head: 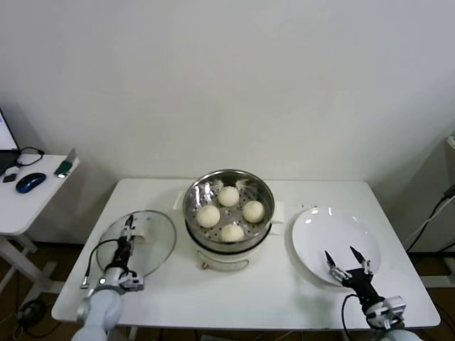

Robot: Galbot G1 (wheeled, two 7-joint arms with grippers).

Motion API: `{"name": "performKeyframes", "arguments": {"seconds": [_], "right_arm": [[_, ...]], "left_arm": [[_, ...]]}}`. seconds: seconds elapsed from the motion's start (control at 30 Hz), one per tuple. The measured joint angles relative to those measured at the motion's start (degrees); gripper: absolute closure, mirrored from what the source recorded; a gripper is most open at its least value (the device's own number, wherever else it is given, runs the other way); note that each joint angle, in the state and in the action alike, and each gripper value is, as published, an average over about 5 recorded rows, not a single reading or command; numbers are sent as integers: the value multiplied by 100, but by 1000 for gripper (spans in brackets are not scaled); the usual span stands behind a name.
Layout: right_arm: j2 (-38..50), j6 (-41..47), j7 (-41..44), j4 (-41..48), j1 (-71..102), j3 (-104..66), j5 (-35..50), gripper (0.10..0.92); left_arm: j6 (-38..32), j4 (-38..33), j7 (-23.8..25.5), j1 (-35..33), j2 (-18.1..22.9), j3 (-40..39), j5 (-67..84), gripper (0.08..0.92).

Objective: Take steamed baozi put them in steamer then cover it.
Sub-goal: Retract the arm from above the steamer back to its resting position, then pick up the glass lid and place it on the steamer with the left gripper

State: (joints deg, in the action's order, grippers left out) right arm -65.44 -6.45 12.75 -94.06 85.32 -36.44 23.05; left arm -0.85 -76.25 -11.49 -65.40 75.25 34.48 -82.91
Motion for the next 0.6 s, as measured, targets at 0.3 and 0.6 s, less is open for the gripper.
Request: {"name": "performKeyframes", "arguments": {"seconds": [0.3, 0.6], "right_arm": [[-82, -43, 35, 86, -49, -5, -155, 203], [-72, -70, 51, 141, -91, -12, -236, 203]], "left_arm": [[-49, 68, 91, 6, 7, -44, 163, 710], [91, -236, 197, -151, -112, -59, 503, 851]]}}
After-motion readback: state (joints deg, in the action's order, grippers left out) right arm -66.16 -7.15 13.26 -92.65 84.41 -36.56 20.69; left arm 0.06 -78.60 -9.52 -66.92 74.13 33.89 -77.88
